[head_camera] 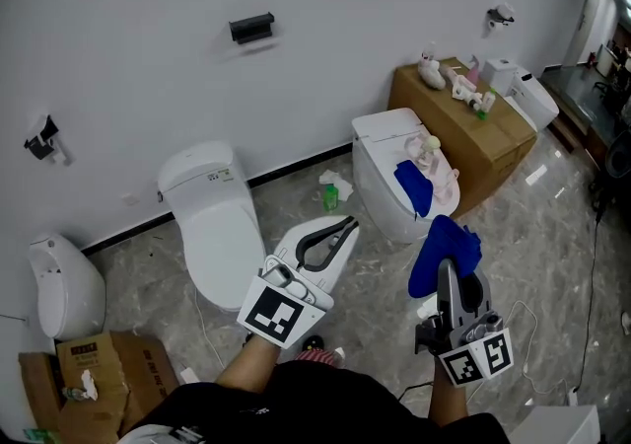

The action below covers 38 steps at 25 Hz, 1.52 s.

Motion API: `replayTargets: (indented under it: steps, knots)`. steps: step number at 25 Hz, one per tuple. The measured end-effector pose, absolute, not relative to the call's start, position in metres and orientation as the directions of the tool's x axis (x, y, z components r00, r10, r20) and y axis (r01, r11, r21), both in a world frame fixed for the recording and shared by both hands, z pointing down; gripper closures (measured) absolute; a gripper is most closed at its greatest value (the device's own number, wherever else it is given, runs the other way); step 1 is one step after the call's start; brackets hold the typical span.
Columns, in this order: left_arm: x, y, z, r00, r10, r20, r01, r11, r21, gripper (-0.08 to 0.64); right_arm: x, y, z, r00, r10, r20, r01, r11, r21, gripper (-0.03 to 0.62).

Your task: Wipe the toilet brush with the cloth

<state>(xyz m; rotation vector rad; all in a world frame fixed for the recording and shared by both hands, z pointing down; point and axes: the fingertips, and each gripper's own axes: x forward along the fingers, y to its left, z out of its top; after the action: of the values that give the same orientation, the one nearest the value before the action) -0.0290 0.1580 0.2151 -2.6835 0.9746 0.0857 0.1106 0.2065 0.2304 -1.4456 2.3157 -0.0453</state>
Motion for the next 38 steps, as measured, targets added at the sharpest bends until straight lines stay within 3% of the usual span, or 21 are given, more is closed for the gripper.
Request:
replayTargets:
  steps: [32, 38]
  knots:
    - [-0.088, 0.078, 0.232, 0.816, -0.555, -0.163, -0.578, -0.795, -0.185, 0.552, 0.052, 0.134, 0.247, -0.316, -0.912, -0.26, -0.896, 0.377, -0.235, 0.523]
    - [-0.086, 0.07, 0.236, 0.817, -0.56, -0.14, -0.577, -0.802, -0.157, 0.552, 0.038, 0.127, 0.246, -0.38, -0.887, -0.264, -0.882, 0.433, -0.186, 0.523]
